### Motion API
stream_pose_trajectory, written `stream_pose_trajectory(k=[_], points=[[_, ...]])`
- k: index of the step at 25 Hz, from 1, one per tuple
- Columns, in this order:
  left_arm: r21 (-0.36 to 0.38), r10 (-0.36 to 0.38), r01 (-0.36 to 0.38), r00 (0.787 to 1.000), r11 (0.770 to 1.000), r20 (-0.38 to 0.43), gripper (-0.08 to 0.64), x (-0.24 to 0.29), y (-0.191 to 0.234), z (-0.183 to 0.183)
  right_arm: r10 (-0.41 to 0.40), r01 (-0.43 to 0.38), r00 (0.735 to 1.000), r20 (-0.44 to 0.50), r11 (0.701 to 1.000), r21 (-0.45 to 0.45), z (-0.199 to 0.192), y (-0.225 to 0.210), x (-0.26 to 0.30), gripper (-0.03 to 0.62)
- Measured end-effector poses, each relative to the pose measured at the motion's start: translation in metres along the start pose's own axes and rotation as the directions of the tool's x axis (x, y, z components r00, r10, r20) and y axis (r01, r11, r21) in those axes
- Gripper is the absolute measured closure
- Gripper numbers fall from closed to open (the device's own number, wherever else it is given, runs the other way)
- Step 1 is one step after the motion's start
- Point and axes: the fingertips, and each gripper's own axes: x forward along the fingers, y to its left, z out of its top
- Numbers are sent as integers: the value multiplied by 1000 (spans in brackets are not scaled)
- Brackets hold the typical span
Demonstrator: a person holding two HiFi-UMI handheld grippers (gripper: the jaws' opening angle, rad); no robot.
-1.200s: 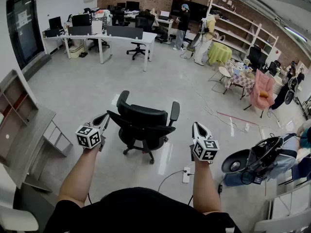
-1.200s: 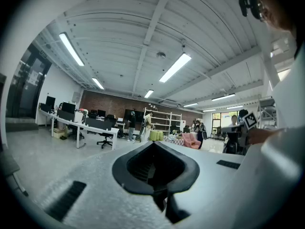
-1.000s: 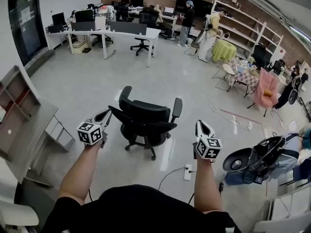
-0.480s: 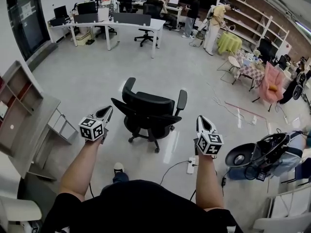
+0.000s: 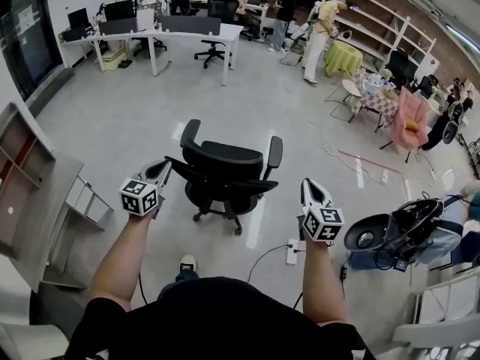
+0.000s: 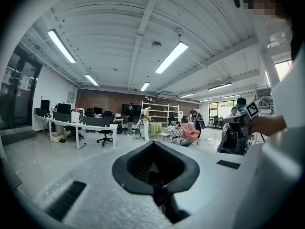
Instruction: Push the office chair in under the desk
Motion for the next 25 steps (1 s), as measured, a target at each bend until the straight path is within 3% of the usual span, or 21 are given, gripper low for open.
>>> stream_pose_trajectory(k=[9,18,25], points=[[-13,-40,41,999,999,29,541,36,80,8,-76,76,997,14,997,-7,25,21,46,583],[0,-64,64,998,998,12,541,61,191,10,-113,114,992,56,993,-14,58,69,125,583],[36,-137,138,990,990,-24,541,82,225,12,-161,162,985,57,987,-17,63,92,151,583]])
